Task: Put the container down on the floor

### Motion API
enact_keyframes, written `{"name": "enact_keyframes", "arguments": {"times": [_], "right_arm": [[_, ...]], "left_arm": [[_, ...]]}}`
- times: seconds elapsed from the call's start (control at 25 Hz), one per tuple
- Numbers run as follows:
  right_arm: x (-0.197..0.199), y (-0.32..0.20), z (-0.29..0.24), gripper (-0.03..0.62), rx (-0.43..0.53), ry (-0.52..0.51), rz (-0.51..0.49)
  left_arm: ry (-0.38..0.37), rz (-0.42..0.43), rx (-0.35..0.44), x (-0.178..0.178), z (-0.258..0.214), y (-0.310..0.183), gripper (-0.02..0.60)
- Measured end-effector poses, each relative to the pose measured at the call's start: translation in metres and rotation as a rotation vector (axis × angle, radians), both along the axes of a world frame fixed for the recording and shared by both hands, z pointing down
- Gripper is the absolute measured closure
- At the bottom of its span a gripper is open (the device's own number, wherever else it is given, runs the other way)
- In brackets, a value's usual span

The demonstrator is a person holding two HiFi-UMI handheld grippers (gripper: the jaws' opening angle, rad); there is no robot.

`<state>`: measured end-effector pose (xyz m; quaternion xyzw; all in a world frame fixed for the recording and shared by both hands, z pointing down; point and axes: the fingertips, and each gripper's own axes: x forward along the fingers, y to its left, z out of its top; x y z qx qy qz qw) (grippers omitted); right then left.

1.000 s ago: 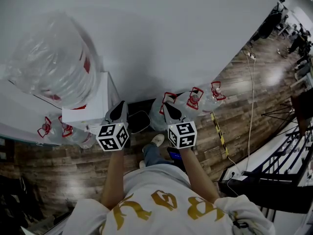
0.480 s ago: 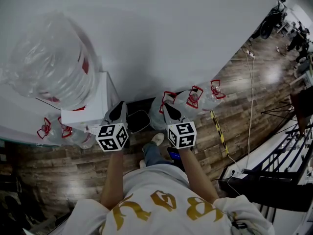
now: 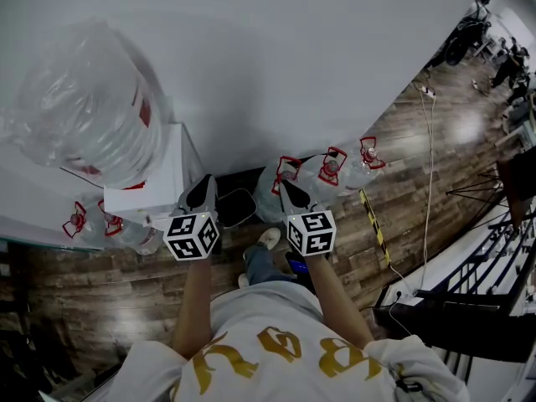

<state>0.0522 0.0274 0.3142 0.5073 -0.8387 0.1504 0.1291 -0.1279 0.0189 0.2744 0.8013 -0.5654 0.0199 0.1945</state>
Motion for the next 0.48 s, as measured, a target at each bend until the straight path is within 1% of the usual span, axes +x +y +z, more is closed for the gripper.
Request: {"name": "enact_keyframes", "arguments": {"times": [0.24, 0.48], "right_arm": [[0.0005, -0.0002, 0.0029, 0.569, -0.01, -0.006, -0.003], [0.0007, -0.0004, 0.0099, 0.569, -0.025, -0.007, 0.002]], "left_arm": [[0.001, -0.002, -0.004, 0.001, 0.0007, -0.0008, 0.581], [-0.015, -0.008, 0.011, -0.0014, -0.0007, -0.0017, 0.581]]}}
